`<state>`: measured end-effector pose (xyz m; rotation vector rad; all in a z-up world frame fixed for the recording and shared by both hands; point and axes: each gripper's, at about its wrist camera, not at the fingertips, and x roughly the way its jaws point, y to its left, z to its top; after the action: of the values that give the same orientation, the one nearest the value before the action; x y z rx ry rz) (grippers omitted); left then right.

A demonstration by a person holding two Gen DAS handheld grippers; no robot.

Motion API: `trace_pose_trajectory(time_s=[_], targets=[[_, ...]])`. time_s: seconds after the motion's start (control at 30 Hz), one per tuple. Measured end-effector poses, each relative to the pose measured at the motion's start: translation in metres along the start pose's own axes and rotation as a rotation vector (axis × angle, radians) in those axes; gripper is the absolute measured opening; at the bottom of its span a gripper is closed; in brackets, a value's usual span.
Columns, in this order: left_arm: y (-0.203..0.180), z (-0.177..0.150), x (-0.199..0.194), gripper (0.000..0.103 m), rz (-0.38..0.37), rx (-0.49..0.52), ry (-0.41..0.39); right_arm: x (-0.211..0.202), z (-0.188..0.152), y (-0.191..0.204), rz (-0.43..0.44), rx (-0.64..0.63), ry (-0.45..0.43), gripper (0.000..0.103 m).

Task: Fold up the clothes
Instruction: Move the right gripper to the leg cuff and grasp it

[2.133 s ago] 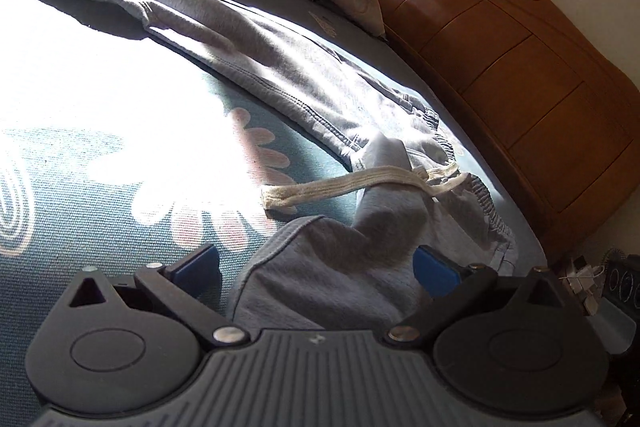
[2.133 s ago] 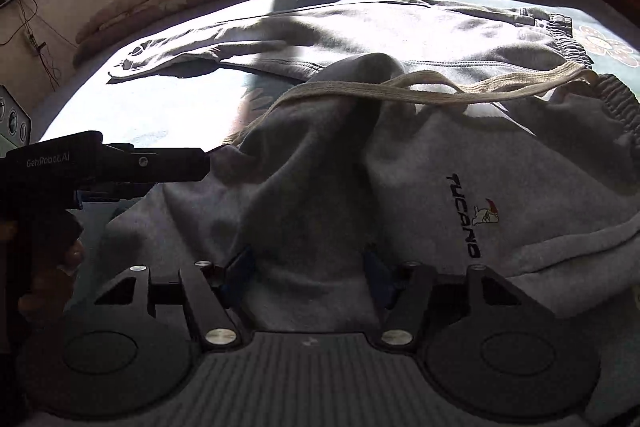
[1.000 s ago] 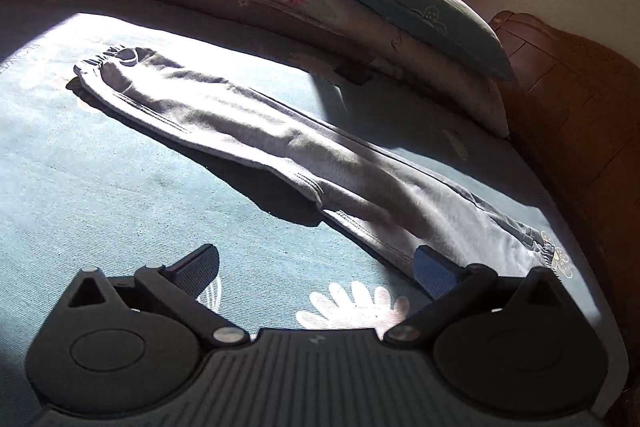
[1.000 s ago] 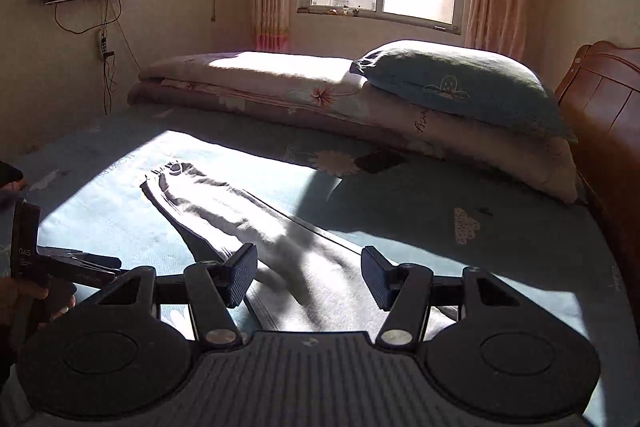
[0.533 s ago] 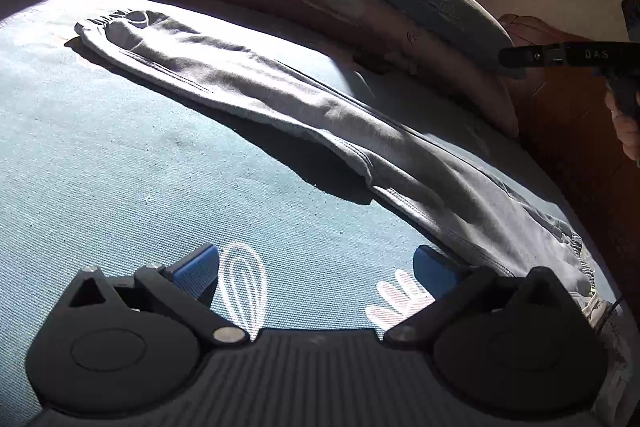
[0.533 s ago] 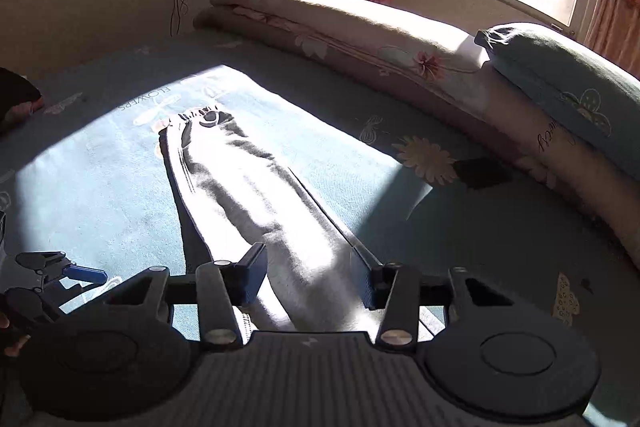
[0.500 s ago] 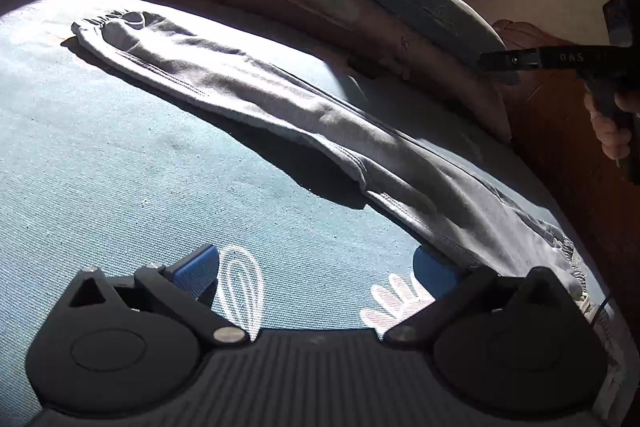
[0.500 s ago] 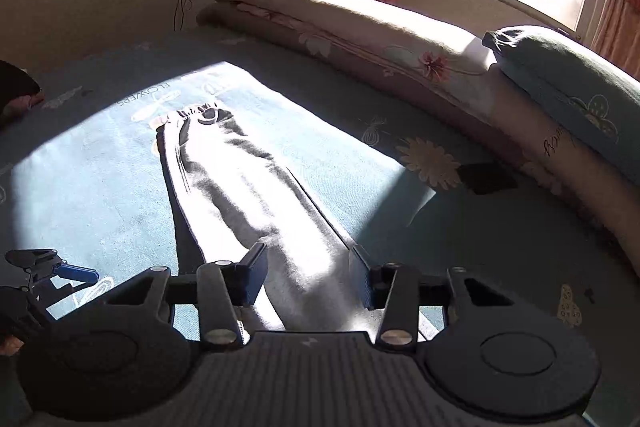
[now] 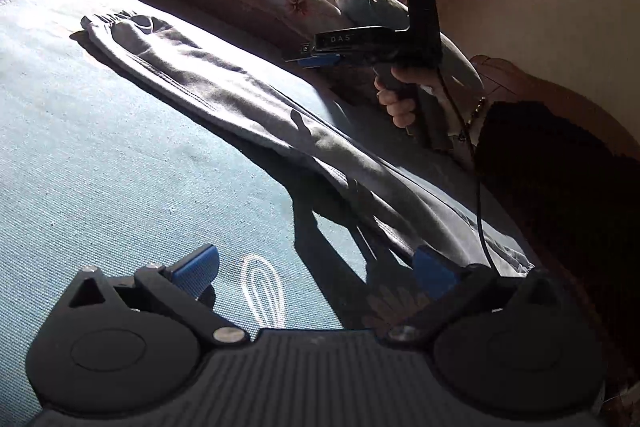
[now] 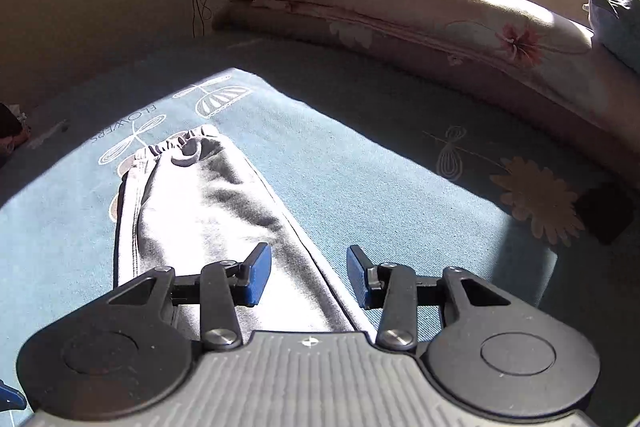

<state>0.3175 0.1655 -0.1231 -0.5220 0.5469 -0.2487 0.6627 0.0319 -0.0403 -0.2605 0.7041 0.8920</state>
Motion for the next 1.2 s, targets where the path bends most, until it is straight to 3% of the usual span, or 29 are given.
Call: trace_pose_trajectory(time_s=[0.1, 0.27, 0.5, 0.67, 0.7, 0.73, 0.8, 0.9, 1.0, 1.07, 1.2], targets=[[0.013, 0.003, -0.010, 0.102, 0.010, -0.022, -0.036, 0.036, 0.020, 0.019, 0.031, -0.037, -0.012, 0.046], [0.034, 0.008, -0.013, 0.102, 0.007, -0.089, -0.023, 0.098, 0.051, 0.037, 0.075, -0.017, -0.036, 0.047], [0.040, 0.014, -0.011, 0.102, -0.022, -0.120, -0.013, 0.161, 0.061, 0.049, 0.070, -0.029, 0.001, 0.047], [0.043, 0.013, -0.016, 0.102, -0.018, -0.136, -0.011, 0.173, 0.052, 0.065, 0.046, -0.106, 0.014, 0.046], [0.043, 0.013, -0.016, 0.102, -0.017, -0.136, -0.011, 0.172, 0.052, 0.068, 0.045, -0.116, 0.016, 0.037], [0.044, 0.013, -0.016, 0.102, -0.016, -0.135, -0.011, 0.170, 0.053, 0.070, 0.045, -0.126, 0.019, 0.020], [0.044, 0.013, -0.015, 0.102, -0.013, -0.132, -0.010, 0.166, 0.054, 0.076, 0.030, -0.169, 0.019, 0.007], [0.047, 0.016, -0.012, 0.102, -0.011, -0.130, -0.008, 0.157, 0.061, 0.083, -0.023, -0.219, -0.032, 0.005], [0.049, 0.016, -0.013, 0.102, -0.014, -0.142, -0.010, 0.152, 0.073, 0.076, -0.098, -0.182, -0.086, 0.005], [0.050, 0.016, -0.013, 0.102, -0.016, -0.150, -0.010, 0.156, 0.075, 0.072, -0.137, -0.171, -0.084, 0.005], [0.051, 0.017, -0.016, 0.102, -0.018, -0.153, -0.008, 0.171, 0.069, 0.070, -0.198, -0.155, -0.031, 0.017]])
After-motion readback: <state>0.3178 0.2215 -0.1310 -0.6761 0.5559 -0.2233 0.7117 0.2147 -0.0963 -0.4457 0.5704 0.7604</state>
